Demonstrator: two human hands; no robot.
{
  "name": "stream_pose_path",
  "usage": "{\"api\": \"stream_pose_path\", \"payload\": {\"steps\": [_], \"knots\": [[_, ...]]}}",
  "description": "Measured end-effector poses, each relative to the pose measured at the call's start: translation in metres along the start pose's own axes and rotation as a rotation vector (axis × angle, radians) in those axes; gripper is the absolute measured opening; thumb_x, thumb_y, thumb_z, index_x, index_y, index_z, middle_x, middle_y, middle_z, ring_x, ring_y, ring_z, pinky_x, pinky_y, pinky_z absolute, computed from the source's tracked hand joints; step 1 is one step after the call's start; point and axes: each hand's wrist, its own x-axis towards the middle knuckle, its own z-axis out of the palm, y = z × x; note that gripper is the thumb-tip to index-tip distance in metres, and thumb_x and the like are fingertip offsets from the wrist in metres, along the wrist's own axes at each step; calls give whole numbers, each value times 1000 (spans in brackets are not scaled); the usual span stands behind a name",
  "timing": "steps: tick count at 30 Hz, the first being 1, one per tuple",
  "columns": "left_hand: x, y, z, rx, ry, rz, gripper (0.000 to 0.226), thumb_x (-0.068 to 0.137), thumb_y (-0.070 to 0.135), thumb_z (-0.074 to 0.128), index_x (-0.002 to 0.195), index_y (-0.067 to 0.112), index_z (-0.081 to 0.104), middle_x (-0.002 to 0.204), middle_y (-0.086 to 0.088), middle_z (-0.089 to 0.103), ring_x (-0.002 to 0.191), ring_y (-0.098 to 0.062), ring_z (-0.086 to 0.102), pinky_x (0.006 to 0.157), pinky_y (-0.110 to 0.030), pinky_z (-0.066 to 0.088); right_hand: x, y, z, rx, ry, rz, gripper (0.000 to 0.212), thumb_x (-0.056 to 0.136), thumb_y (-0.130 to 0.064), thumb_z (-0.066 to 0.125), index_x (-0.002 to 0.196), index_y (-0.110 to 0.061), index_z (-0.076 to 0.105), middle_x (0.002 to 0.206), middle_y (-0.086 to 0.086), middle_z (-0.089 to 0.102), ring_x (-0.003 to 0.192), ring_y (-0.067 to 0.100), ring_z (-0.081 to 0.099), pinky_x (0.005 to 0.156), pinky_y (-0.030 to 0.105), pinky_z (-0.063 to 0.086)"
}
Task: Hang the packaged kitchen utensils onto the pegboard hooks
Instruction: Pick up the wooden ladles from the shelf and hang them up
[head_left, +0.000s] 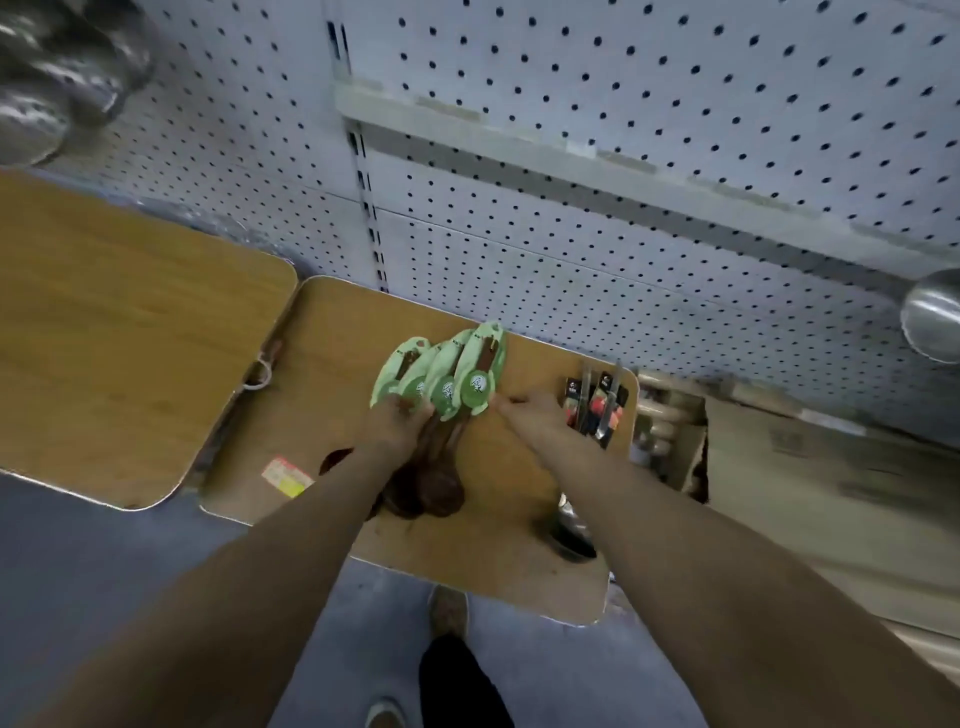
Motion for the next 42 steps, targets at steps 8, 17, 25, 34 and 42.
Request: {"api": "stream_pose_path", "payload": {"steps": [8,17,25,34,42], "knots": [[46,-13,36,-115,8,-136,43,93,43,63,117,6,63,113,-11,69,110,-31,63,84,-29,42,78,13,40,243,-7,191,51,76,-51,82,109,-15,69,113,7,71,102,27,67,97,48,55],[52,-23,48,-270,53,-173,44,89,42,69,113,9,54,107,-6,66,100,-27,62,91,-39,50,89,6,51,391,-5,256,42,79,-39,85,106,-17,61,95,-1,59,90,21,57,90,38,51],[38,-51,51,-439,-43,-144,26,82,55,64,82,30,67,92,-7,72,94,-29,69,93,-48,55,61,23,57,519,122,147,36,76,-33,88,89,-19,58,91,2,68,84,20,67,88,45,59],[-45,-52,22,-538,37,-59,38,105,39,40,113,9,61,111,-9,65,107,-27,60,95,-39,49,-22,44,58,688,100,-10,42,80,-26,86,102,-15,52,108,10,71,95,23,70,86,47,60],[-159,-42,-4,-606,46,114,44,105,38,41,112,0,60,67,-7,70,67,-27,67,58,-30,52,-145,57,21,846,121,-153,54,81,-25,84,119,-9,50,115,7,68,99,20,68,78,38,59]]}}
